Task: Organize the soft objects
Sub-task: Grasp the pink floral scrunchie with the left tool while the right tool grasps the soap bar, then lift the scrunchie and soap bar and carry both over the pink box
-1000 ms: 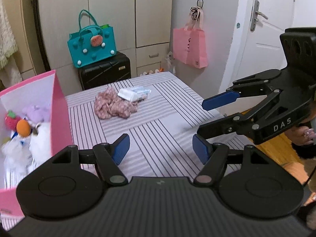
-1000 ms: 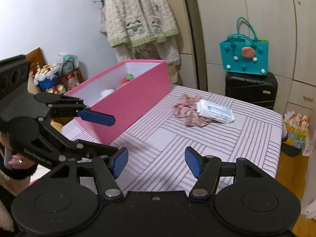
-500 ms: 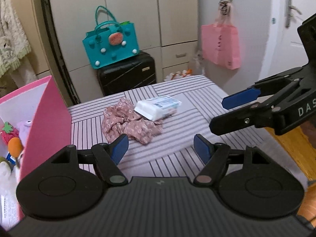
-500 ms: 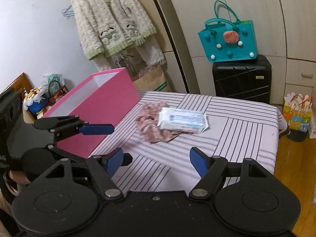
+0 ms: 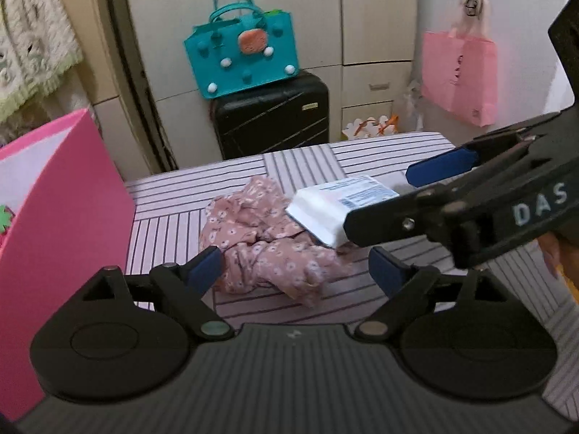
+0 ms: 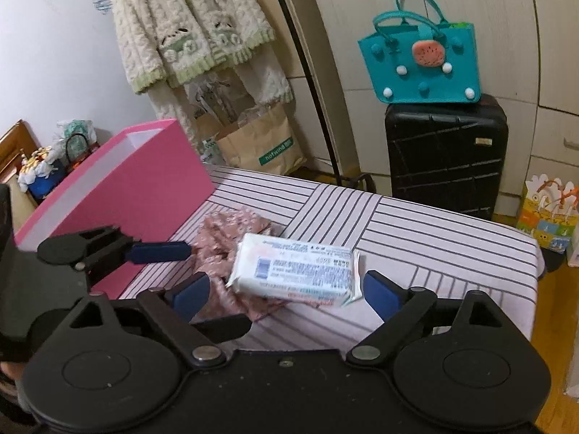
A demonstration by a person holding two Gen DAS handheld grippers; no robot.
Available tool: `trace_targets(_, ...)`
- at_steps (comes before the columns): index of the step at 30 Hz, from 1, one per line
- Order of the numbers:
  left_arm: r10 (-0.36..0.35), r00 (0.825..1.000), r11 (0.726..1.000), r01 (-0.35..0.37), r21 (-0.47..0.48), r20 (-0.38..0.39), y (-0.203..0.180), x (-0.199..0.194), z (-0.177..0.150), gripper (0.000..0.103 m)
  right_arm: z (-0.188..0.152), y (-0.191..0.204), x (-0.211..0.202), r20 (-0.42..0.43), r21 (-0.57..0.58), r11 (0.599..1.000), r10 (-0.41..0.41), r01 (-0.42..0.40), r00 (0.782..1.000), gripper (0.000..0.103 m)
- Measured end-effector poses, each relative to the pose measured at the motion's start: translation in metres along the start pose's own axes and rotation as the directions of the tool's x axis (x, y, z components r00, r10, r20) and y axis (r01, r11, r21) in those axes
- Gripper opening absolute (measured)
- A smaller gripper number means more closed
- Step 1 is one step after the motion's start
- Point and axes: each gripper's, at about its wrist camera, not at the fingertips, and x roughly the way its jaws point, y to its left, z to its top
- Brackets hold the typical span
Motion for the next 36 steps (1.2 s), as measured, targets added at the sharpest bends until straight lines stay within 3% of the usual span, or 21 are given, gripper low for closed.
trace_targets(5,0.022,0.999,1.0,-0.023,0.01,0.029,0.001,0.006,0.002,0.093,0.005,-0.009,0.017,0.01,0.044,0.999,-0.023,0.023,1.0,0.096)
trace_targets(10,0.03,0.999,0.998,-0.031,0.062,0.016,-0.007,0.019,0.001,0.094,0.008,-0.024,0.036,-0.031,0.121,0.992,0.036,-0.032,0.999,0.097)
trace_targets(14,0.043,0.999,0.995,-0.044,0.087,0.011,-0.011,0.025,-0.001,0.096,0.006,-0.024,0.036,-0.017,0.11,0.993,0.049,-0.047,0.999,0.097)
trace_targets(17,0.049,0.999,0.997,-0.05,0.064,0.01,-0.008,0.028,0.001,0.096,0.003,-0.02,0.036,-0.02,0.085,0.995,0.045,-0.043,0.999,0.085)
trace_targets(19,0.034,0.999,0.999,-0.034,0.03,0.001,-0.004,0.031,0.002,0.095,0.0,-0.017,0.034,-0.008,0.064,0.998,0.014,-0.014,1.0,0.083)
trace_targets(22,-0.022,1.0,1.0,0.022,-0.009,-0.008,0.003,0.031,0.001,0.081,-0.003,-0.017,0.026,0.016,0.051,0.998,-0.021,0.02,1.0,0.083)
trace_targets(24,-0.04,0.999,0.999,0.04,0.012,-0.005,0.003,0.028,0.001,0.065,-0.005,-0.019,0.02,0.031,0.054,0.998,-0.035,0.033,0.999,0.083)
trace_targets(28,-0.047,0.999,0.999,0.047,0.028,0.012,-0.001,0.026,0.0,0.046,-0.008,-0.027,0.011,0.05,0.077,0.997,-0.029,0.025,0.998,0.083)
trace_targets(30,-0.036,0.999,0.999,0.036,0.028,0.022,-0.002,0.025,0.0,0.029,-0.011,-0.032,0.008,0.059,0.094,0.995,-0.028,0.022,0.998,0.083)
trace_targets(36,-0.025,0.999,0.999,0.026,-0.047,0.029,0.005,0.023,-0.001,0.021,-0.022,-0.036,0.001,0.065,0.113,0.994,-0.022,0.015,0.998,0.083)
